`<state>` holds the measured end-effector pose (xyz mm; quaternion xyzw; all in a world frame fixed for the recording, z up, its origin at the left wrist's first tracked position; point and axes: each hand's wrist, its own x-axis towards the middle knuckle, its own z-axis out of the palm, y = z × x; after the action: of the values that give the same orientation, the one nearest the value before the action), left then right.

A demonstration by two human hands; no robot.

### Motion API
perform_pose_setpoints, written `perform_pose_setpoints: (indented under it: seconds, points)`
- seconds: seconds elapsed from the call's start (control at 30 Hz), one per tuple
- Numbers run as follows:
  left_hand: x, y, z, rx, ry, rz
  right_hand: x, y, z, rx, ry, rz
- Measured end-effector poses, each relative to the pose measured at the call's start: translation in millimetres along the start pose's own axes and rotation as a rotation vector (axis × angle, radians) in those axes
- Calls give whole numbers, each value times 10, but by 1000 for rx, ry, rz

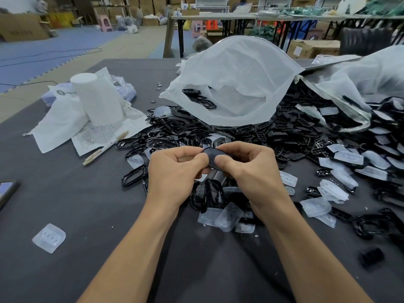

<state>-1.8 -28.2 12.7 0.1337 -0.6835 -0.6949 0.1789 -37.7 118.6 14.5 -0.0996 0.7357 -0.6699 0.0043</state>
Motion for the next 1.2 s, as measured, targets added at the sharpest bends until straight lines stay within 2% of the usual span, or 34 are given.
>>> perform_pose_setpoints:
  seconds: [0.17,0.33,0.47,0.73,0.9,0.97,1.07,1.1,1.2]
  points:
    - [-8,-8,19,-12,-13,-1,-1,1,19,14,10,11]
    - [-11,-38,18,32,-87,-28,3,-8,9,12,35,-7]
    - [-16,-33,14,82,-157,-22,-7,-20,-12,29,-9,9]
    - [-12,0,20,-29,-97,-87,5,-67,-81,274,-100,39]
    - [-24,-34,84,-38,-18,-50,3,-51,-83,231,-98,56]
    - [-31,-49,107,-24,-7,-48,4,-40,-105,79,-35,-12]
    - [-22,-93,118,-4,17,-78,-33,-27,-117,-434,-42,-191]
    - [-18,-107,119,10,24,-89,-45,-36,-107,-523,-51,-209]
    - [-40,-135,122,57,-20,-107,-62,-108,-122,-565,-54,-233]
